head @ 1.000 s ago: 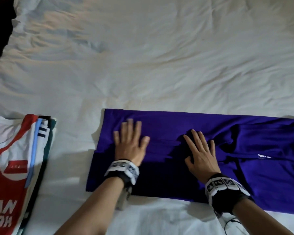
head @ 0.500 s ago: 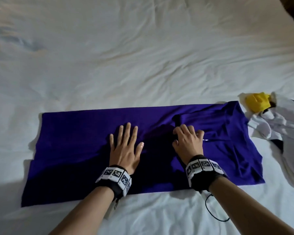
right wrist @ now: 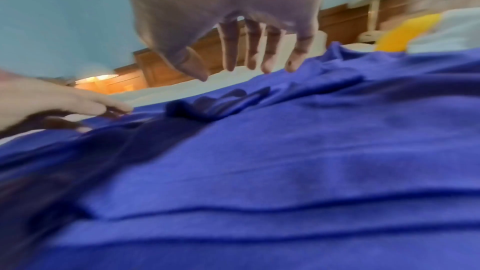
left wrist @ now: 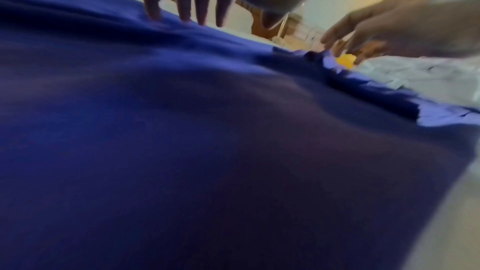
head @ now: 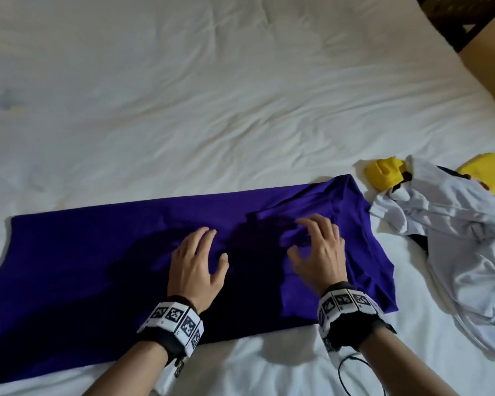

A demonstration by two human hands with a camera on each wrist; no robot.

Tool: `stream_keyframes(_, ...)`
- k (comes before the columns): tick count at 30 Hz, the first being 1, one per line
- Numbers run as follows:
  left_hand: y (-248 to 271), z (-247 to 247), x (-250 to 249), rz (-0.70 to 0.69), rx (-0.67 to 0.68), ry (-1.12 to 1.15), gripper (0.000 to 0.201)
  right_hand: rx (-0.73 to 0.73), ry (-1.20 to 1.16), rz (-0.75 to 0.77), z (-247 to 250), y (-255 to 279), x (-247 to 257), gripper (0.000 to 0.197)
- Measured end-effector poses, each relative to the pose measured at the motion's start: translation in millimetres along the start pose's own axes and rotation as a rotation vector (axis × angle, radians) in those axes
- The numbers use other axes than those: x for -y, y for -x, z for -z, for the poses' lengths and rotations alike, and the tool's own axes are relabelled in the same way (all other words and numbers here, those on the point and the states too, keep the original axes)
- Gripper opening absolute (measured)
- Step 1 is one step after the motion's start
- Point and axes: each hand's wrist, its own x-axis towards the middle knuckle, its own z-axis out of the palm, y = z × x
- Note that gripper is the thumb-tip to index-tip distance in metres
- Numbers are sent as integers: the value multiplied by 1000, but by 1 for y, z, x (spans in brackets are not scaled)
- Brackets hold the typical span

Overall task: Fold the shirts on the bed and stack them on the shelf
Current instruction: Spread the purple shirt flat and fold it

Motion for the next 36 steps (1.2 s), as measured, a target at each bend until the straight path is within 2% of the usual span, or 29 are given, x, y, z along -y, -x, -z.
stream_keyframes(2, -14, -13, -35, 58, -50, 153, 44, -23, -5, -208, 5, -13, -23, 54)
stream_keyframes(4, -30, -24, -63, 240, -6, 281, 42, 91, -8, -374, 9, -27, -37, 56)
stream_keyframes(6, -46, -32, -82, 470, 66, 340, 43, 135, -52, -458, 10, -37, -44, 54)
stream_keyframes(8, -59, -36, -92, 588, 106, 350, 36, 109, -130, -522, 10, -47, -49, 46)
stream_keyframes(11, -69, -40, -92, 569, 104, 313, 17, 76, -210, -588, 15, -56, -56, 25)
stream_keyframes(13, -69, -43, -90, 564, 96, 297, 13, 70, -230, -633, 21, -54, -58, 21)
stream_keyframes(16, -66, -46, -88, 578, 82, 305, 14, 133, -207, -661, 26, -49, -53, 37)
stream_keyframes(18, -65, -48, -88, 585, 56, 334, 14, 107, -199, -659, 31, -55, -52, 51)
stream_keyframes(21, -64, -50, -91, 585, 23, 349, 17, 87, -241, -713, 36, -85, -55, 56)
stream_keyframes(24, -63, -51, -93, 587, 9, 333, 16, 128, -240, -755, 37, -115, -65, 43)
stream_keyframes(26, -64, -51, -94, 586, -15, 342, 15, 78, -262, -767, 35, -125, -72, 29)
stream_keyframes(27, -65, -50, -95, 568, -38, 345, 15, 18, -303, -759, 35, -125, -72, 28)
stream_keyframes(29, -65, -49, -97, 505, -85, 338, 17, -128, -371, -645, 38, -117, -70, 29)
stream_keyframes(30, -66, -48, -98, 490, -99, 339, 18, -133, -375, -568, 39, -110, -68, 29)
stream_keyframes(32, -68, -47, -99, 534, -110, 390, 21, 52, -297, -488, 34, -95, -66, 33)
stream_keyframes(34, -72, -46, -99, 640, -80, 452, 23, 232, -198, -507, 25, -83, -71, 47)
stream_keyframes(36, -75, -46, -99, 676, -40, 460, 21, 256, -214, -537, 21, -79, -74, 48)
